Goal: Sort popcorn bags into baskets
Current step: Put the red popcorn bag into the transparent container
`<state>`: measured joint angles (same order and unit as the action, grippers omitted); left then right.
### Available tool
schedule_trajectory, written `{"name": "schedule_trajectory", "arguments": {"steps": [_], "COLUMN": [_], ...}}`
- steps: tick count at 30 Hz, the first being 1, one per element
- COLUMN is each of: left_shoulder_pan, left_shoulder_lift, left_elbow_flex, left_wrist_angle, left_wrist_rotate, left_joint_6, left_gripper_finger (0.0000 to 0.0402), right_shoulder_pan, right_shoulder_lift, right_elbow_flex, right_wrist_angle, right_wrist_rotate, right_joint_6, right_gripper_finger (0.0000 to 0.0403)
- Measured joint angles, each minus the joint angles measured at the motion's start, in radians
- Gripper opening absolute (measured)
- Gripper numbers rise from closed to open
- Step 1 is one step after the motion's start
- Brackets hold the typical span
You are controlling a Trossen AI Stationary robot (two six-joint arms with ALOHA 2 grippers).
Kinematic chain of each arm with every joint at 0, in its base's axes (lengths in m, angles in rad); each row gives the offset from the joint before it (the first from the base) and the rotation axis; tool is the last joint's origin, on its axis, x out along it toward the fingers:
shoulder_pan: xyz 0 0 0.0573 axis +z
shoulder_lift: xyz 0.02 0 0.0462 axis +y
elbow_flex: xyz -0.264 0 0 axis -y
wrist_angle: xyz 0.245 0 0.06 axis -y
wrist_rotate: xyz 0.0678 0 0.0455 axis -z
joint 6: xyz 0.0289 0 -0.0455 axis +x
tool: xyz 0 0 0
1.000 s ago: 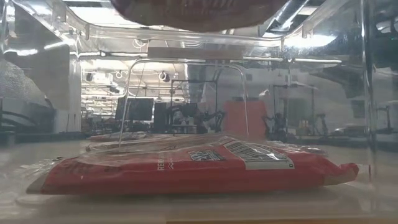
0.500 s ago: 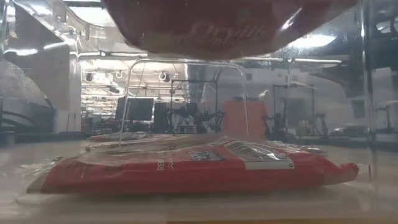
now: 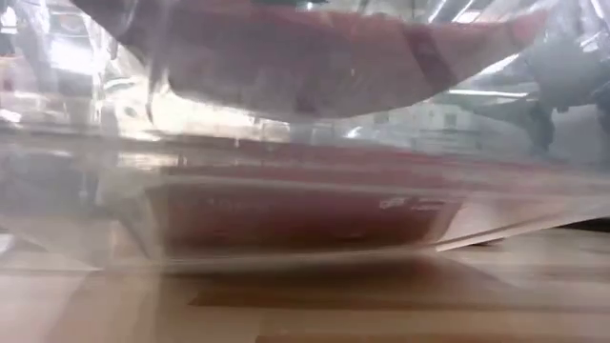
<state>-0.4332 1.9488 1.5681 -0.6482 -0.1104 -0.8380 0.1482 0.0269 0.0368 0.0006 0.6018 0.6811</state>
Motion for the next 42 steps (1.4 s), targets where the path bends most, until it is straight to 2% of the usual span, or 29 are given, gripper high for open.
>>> {"name": "schedule_trajectory", "arguments": {"steps": [3,6,16,20,23,34,36,38,42], "left_shoulder_pan": [0.001,0.001,0.005,0.008,0.008,0.008,0.008,0.011,0.017], "left_shoulder_lift": [0.0,0.0,0.0,-0.016,-0.045,-0.18,-0.216,-0.263,-0.356], "left_elbow_flex": [0.0,0.0,0.0,0.0,0.0,0.0,0.0,0.001,0.0], "left_wrist_angle": [-0.005,-0.003,0.004,-0.012,-0.03,-0.123,-0.175,-0.251,-0.43], "left_wrist_rotate": [-0.002,0.0,0.047,0.064,0.065,0.049,0.024,-0.047,-0.327], "left_joint_6": [0.002,0.015,0.024,0.025,0.058,0.163,0.16,0.162,0.117], "left_gripper_finger": [0.0005,0.0025,0.0158,0.0195,0.0206,0.0208,0.0208,0.0208,0.0208], "right_shoulder_pan": [0.0,0.0,0.0,0.0,0.0,0.0,0.0,0.0,0.0], "right_shoulder_lift": [0.0,0.0,0.0,0.0,0.0,0.0,0.0,0.0,0.0], "right_elbow_flex": [0.0,0.0,0.0,0.0,0.0,0.0,0.0,0.0,0.0], "right_wrist_angle": [0.0,0.0,0.0,0.0,0.0,0.0,0.0,0.0,-0.001], "right_wrist_rotate": [0.0,0.0,0.0,0.001,0.001,0.001,0.002,0.004,0.007], "right_joint_6": [0.0,0.0,0.0,0.0,0.0,-0.005,-0.007,-0.008,-0.01], "right_gripper_finger": [0.0255,0.0255,0.0255,0.0255,0.0255,0.0255,0.0255,0.0255,0.0255]}}
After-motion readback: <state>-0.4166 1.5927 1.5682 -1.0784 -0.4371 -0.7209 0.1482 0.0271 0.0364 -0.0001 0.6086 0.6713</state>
